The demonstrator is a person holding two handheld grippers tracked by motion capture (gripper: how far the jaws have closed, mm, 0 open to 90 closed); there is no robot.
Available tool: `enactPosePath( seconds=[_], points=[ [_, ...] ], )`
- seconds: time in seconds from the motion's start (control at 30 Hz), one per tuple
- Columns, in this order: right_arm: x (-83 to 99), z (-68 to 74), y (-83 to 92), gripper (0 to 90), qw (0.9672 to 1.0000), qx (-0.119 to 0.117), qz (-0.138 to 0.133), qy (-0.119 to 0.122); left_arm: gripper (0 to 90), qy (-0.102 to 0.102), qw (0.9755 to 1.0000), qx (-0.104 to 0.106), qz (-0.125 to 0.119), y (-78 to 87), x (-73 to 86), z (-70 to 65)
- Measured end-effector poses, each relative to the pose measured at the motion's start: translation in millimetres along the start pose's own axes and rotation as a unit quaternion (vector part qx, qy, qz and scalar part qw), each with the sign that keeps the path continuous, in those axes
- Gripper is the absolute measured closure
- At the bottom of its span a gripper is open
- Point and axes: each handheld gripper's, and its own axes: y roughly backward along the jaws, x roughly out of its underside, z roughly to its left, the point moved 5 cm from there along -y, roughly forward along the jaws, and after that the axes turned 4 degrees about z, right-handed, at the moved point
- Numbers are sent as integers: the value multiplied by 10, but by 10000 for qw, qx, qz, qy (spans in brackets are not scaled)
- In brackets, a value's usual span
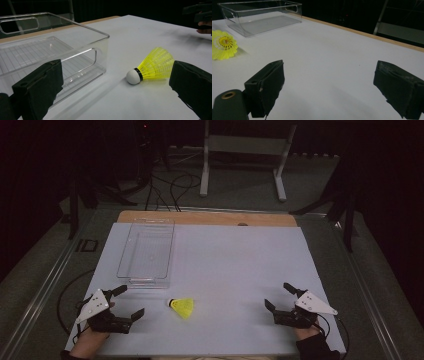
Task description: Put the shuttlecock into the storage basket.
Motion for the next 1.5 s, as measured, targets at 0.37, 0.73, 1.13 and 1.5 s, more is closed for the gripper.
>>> enactPosePath(
  seconds=[0.37, 0.73, 1.13, 1.5],
  points=[
    [-14, 22, -5, 98, 10000, -32, -19, 37, 0, -483, 9973, 321, 445, 11, -263, 24],
    [-13, 36, -4, 98, 10000, -89, -10, 34, 0, -998, 9868, 714, 1055, -57, -431, 7],
    [-10, 39, -6, 99, 9999, -149, -10, 18, 0, -1452, 9653, 1180, 1822, -184, -527, -34],
    [-11, 41, -2, 98, 9998, -186, -28, 3, 0, -1618, 9425, 1598, 2447, -337, -515, -159]
  ],
)
